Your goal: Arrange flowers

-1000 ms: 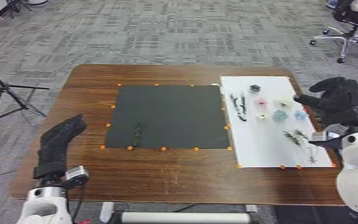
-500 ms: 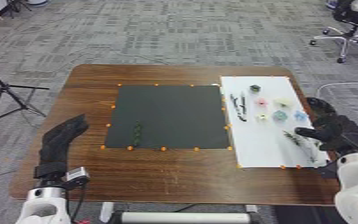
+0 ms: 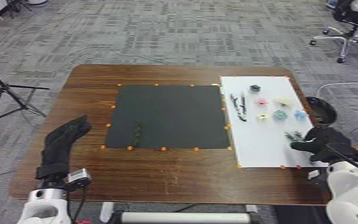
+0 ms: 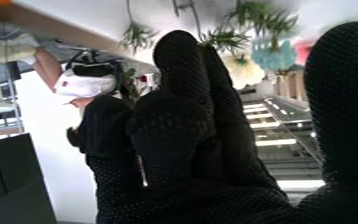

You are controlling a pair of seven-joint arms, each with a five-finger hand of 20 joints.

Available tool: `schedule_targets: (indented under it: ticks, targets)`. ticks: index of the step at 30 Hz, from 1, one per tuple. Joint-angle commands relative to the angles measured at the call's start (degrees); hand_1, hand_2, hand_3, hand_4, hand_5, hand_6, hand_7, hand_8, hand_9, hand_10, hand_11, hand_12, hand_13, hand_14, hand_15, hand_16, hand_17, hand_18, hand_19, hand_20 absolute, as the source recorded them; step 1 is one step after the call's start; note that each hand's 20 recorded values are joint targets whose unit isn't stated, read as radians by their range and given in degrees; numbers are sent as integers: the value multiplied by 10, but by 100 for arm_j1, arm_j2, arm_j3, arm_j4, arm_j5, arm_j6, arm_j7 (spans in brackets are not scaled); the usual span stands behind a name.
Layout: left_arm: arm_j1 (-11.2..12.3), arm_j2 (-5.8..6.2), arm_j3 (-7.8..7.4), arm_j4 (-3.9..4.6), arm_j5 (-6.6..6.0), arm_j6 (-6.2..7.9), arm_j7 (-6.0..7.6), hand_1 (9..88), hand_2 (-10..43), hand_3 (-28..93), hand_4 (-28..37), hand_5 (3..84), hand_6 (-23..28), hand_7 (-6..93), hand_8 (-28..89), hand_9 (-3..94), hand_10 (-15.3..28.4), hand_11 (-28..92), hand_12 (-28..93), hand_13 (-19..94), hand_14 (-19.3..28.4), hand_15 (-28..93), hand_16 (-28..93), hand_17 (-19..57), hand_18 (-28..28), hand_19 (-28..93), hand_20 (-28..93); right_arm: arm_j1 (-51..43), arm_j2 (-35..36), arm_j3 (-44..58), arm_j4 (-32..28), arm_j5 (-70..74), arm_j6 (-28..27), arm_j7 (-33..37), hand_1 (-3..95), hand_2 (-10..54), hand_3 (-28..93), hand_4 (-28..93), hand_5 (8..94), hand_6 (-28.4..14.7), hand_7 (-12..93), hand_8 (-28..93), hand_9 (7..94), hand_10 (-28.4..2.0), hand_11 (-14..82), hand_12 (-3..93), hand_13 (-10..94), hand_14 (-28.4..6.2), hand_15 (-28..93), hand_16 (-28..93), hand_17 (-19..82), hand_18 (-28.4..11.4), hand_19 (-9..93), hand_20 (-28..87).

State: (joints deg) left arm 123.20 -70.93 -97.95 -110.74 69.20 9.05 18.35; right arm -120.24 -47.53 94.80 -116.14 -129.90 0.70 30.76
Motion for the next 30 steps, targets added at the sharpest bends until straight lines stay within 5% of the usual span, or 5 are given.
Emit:
schedule_targets:
  ticks: [1, 5, 8, 13, 30]
  targets:
    - [46, -58, 1, -36, 36, -94, -65, 232, 41, 719, -283, 488, 39, 122, -71, 475, 139, 201, 118, 385, 173, 202, 26, 38, 141, 144, 168, 45, -26, -195, 69, -89, 141, 193, 468, -95, 574, -156, 601, -57, 251, -15, 734, -132, 427, 374, 849, -26, 662, 370, 545, -180, 932, 607]
    - [43, -54, -12, -38, 18, -94, -67, 232, 41, 719, -283, 488, 39, 121, -71, 475, 139, 200, 118, 384, 173, 200, 26, 38, 141, 144, 168, 95, -5, -198, 64, 45, 426, 205, 595, -95, 420, -65, 635, -37, 254, 230, 795, -109, 351, 486, 879, -20, 646, 371, 569, -174, 932, 610]
    - [45, -39, -9, -39, -4, -78, -78, 232, 41, 719, -283, 488, 39, 121, -71, 475, 139, 200, 118, 384, 173, 200, 26, 38, 141, 143, 168, 136, 34, -180, 41, 191, 728, 183, 868, -95, -242, 438, 675, -23, 269, 297, 844, -95, 302, 516, 906, -14, 631, 373, 595, -168, 932, 608]
    - [37, -11, -44, -60, -6, -92, -101, 232, 42, 719, -283, 488, 39, 121, -71, 475, 140, 200, 118, 385, 173, 201, 26, 37, 142, 145, 169, 133, 98, 31, -227, 532, 1091, 155, 647, -95, 467, -47, 715, -20, 276, 291, 873, -96, 322, 470, 934, -8, 614, 370, 625, -158, 932, 595]
    - [174, 110, -163, -98, -153, 29, -86, 223, 49, 715, -283, 491, 40, 121, -71, 478, 141, 201, 118, 388, 174, 205, 26, 38, 142, 147, 168, 3392, 95, -2389, -461, 2743, 618, -133, 643, -95, 506, -52, 735, -41, 317, 233, 894, -94, 308, 435, 937, -7, 616, 343, 649, -140, 932, 563]
